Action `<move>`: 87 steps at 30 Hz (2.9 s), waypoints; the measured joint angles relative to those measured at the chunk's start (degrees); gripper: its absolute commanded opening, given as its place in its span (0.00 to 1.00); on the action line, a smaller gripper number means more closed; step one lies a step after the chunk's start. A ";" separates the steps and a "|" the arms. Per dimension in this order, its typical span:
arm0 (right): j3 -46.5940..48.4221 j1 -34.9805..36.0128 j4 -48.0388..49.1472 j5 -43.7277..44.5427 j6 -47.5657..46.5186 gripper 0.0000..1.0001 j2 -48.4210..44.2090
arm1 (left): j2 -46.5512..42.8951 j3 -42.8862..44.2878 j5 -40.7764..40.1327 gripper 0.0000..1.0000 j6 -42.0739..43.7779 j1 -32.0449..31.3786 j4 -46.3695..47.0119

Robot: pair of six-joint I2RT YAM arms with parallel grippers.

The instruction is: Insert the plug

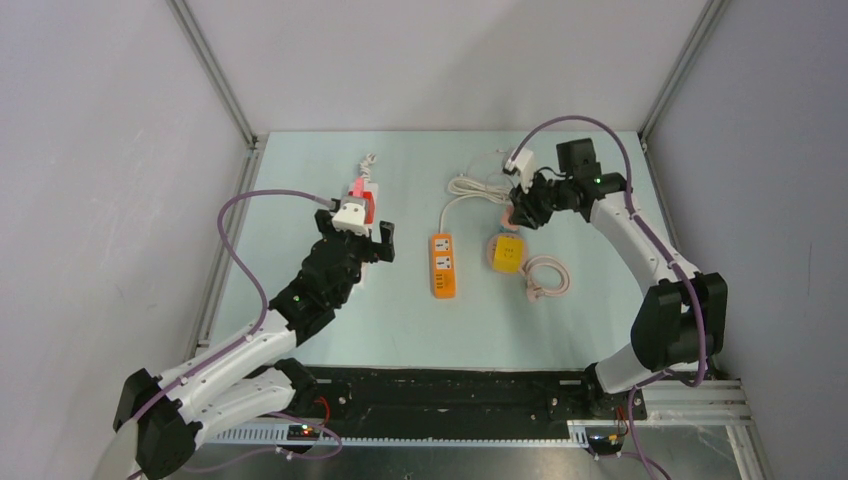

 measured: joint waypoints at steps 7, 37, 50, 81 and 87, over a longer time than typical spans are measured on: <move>-4.22 2.73 -0.15 2.10 -3.89 0.00 -0.39 | 0.98 -0.13 0.04 1.00 -0.39 0.33 0.00; -4.22 4.81 -4.85 7.06 -8.52 0.00 -0.83 | 1.38 -0.98 1.42 1.00 -0.87 0.72 -0.02; -4.24 4.83 -6.05 5.33 -9.68 0.00 -0.83 | 1.40 -1.51 1.44 1.00 -0.87 0.74 0.00; -12.52 5.66 4.52 7.21 -11.37 0.00 -3.02 | 1.95 -1.51 2.10 0.98 -0.85 1.57 0.02; -12.57 5.79 7.37 7.08 -10.51 0.10 -1.92 | 2.36 -1.51 2.51 0.98 -0.85 1.73 0.02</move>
